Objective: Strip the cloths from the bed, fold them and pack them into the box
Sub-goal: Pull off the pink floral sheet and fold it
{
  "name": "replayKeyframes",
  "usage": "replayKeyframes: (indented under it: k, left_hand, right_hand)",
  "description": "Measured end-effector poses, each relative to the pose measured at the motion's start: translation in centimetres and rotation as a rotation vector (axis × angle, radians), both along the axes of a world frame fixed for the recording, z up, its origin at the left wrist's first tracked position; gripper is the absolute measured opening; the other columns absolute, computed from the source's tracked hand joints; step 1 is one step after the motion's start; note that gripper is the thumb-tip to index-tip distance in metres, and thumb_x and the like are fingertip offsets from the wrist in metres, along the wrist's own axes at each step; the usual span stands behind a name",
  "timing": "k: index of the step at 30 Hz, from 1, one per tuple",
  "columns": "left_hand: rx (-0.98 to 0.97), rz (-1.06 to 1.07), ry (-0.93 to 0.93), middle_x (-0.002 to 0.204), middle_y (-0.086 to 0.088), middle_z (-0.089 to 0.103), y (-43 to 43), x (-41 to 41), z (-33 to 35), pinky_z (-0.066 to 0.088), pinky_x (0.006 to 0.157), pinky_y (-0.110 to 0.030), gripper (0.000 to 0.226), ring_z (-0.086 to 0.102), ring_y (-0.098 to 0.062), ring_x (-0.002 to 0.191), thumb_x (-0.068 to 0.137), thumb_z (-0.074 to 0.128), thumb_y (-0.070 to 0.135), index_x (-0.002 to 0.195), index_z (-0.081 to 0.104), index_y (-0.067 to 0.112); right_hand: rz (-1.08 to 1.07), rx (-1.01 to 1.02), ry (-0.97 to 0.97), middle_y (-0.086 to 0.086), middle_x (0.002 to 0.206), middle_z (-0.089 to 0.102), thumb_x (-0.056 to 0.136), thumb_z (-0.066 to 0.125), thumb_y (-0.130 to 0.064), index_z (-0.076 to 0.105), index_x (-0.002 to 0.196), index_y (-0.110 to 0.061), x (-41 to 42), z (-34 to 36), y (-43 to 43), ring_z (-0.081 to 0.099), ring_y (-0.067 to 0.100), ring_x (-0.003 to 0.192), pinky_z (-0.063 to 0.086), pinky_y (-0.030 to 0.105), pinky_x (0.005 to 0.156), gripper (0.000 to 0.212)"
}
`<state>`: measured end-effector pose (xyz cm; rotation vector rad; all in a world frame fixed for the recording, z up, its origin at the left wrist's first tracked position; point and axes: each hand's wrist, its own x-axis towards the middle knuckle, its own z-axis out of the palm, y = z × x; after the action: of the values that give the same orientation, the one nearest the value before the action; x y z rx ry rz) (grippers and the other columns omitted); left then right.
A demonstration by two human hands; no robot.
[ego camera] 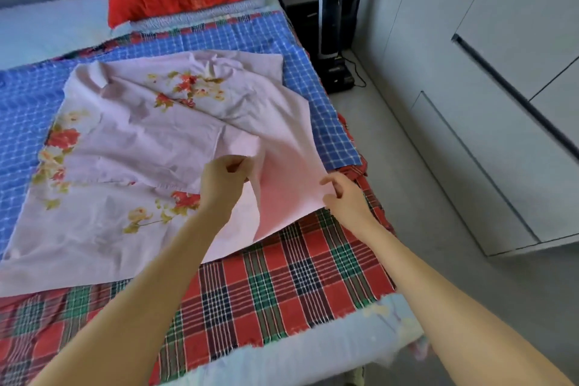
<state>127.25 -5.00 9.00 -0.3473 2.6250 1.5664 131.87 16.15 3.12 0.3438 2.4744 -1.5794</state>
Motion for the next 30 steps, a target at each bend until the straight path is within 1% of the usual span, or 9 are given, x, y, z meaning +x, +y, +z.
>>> replayKeyframes:
  k: [4,6,9,13,16,18,20,27,30]
  left_hand:
    - [-0.263,-0.314,0.113,0.066,-0.009,0.050,-6.2,1.2,8.9,0.032,0.058,-0.027,0.028,0.043,-0.016,0.065,0.089,0.061,0.022,0.069,0.062,0.003]
    - [-0.339,-0.385,0.157,0.069,-0.013,0.057,-9.1,2.1,12.8,0.037,0.062,-0.029,0.028,0.049,-0.017,0.068,0.089,0.062,0.022,0.071,0.064,0.001]
    - [-0.359,-0.393,0.280,0.077,-0.008,0.070,-12.3,3.4,18.6,0.046,0.066,-0.029,0.019,0.059,-0.017,0.070,0.087,0.065,0.019,0.082,0.073,0.003]
    - [-0.349,-0.425,0.412,0.068,-0.005,0.069,-14.9,5.5,26.6,0.050,0.065,-0.029,0.016,0.060,-0.014,0.062,0.086,0.066,0.015,0.078,0.074,0.003]
    - [-0.321,-0.432,0.521,0.063,0.000,0.068,-15.8,7.4,31.2,0.051,0.061,-0.024,0.013,0.058,-0.007,0.057,0.084,0.067,0.011,0.073,0.073,0.005]
    - [-0.318,-0.439,0.561,0.058,0.011,0.062,-16.4,8.5,33.4,0.042,0.054,-0.010,0.010,0.054,0.002,0.052,0.083,0.067,0.010,0.076,0.074,0.010]
    - [-0.286,-0.444,0.561,0.053,0.015,0.060,-17.1,9.3,35.0,0.040,0.052,-0.007,0.008,0.053,0.006,0.049,0.083,0.068,0.010,0.077,0.074,0.011]
    - [-0.288,-0.451,0.522,0.059,0.005,0.063,-18.0,11.3,37.6,0.047,0.060,-0.018,0.011,0.054,-0.002,0.055,0.084,0.071,0.024,0.073,0.072,0.020]
    - [-0.340,-0.461,0.518,0.063,0.003,0.063,-17.7,12.0,37.7,0.046,0.062,-0.018,0.013,0.054,-0.004,0.057,0.085,0.069,0.026,0.081,0.074,0.014]
  right_hand:
    - [0.029,-0.110,-0.038,0.009,0.071,0.064,0.092,0.050,0.001,0.064,0.101,-0.010,2.1,9.4,-5.8,0.059,0.013,0.054,0.055,0.026,0.058,0.020]
    - [0.066,-0.187,-0.012,0.015,0.078,0.066,0.091,0.052,0.004,0.064,0.095,-0.006,3.2,13.5,-8.7,0.066,0.018,0.058,0.058,0.027,0.061,0.016]
    - [0.131,-0.197,0.076,0.021,0.085,0.068,0.089,0.056,0.005,0.064,0.087,-0.006,4.2,20.0,-12.7,0.071,0.020,0.063,0.057,0.023,0.061,0.014]
    - [0.161,-0.280,0.222,0.015,0.074,0.072,0.087,0.058,0.006,0.066,0.085,0.000,5.0,29.4,-17.6,0.072,0.022,0.067,0.059,0.026,0.066,0.010]
    - [0.330,-0.287,0.327,0.024,0.093,0.070,0.084,0.060,0.010,0.067,0.095,0.000,6.2,34.7,-20.0,0.071,0.029,0.087,0.057,0.034,0.083,0.016]
    - [0.491,-0.179,0.391,0.026,0.102,0.068,0.080,0.056,0.017,0.066,0.098,-0.006,7.1,36.9,-20.8,0.067,0.028,0.098,0.052,0.033,0.091,0.031]
    - [0.537,-0.101,0.477,0.011,0.097,0.072,0.081,0.059,0.017,0.067,0.098,-0.005,7.6,38.5,-21.2,0.069,0.014,0.095,0.053,0.030,0.090,0.029]
    - [0.387,-0.169,0.718,0.005,0.077,0.072,0.084,0.060,0.012,0.068,0.082,-0.008,8.4,39.9,-22.9,0.070,0.015,0.070,0.058,0.026,0.069,0.022]
    - [0.313,-0.122,0.773,0.001,0.069,0.072,0.081,0.061,0.010,0.065,0.077,-0.013,8.7,39.2,-23.6,0.068,0.024,0.068,0.057,0.039,0.068,0.024]
